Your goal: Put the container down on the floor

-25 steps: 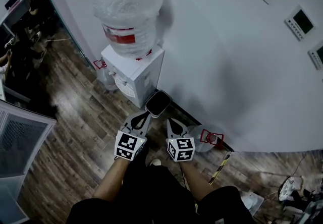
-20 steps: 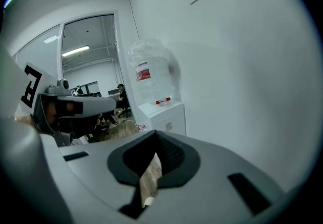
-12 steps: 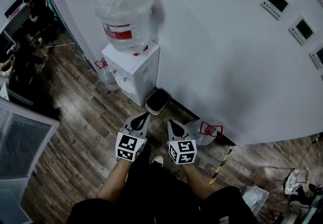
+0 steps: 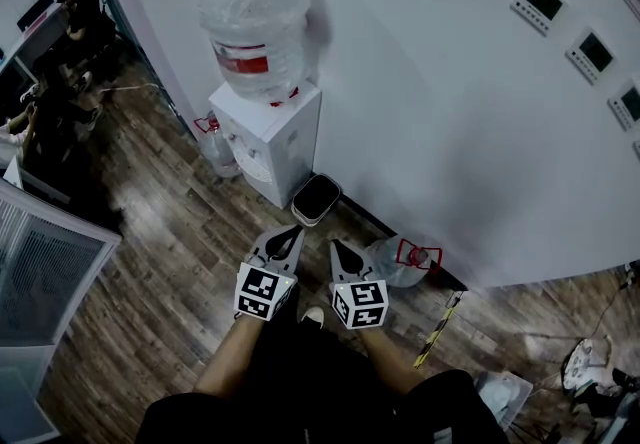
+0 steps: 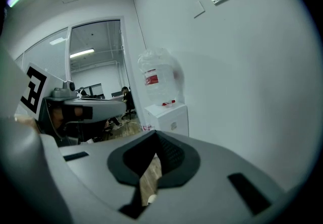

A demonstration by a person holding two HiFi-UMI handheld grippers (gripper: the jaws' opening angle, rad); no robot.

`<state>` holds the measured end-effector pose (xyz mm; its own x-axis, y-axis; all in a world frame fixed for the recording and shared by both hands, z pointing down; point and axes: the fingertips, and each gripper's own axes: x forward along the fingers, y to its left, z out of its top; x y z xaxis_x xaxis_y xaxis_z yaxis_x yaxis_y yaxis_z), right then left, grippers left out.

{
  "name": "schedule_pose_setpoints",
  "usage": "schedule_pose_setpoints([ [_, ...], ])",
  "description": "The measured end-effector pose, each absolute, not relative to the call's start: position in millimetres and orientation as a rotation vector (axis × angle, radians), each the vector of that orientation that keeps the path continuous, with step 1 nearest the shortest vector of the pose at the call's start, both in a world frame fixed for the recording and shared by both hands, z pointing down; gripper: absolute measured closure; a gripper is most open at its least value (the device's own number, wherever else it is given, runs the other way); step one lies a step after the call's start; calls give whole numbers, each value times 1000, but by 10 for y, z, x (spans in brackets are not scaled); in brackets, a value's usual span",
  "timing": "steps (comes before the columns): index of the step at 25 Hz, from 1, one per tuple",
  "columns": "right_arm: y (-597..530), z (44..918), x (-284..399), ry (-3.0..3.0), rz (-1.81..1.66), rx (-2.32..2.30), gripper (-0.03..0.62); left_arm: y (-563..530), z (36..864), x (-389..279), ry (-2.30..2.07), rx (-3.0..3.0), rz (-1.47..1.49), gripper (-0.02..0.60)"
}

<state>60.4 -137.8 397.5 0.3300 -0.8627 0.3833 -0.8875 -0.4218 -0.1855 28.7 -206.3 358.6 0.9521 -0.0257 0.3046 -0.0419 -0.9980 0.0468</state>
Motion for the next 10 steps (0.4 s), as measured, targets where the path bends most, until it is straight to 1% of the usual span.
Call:
schedule_pose_setpoints([
  [10,-1316,3898,617,-1668,651,2514,585,-1991,3492,336,-52,3060,446,566],
])
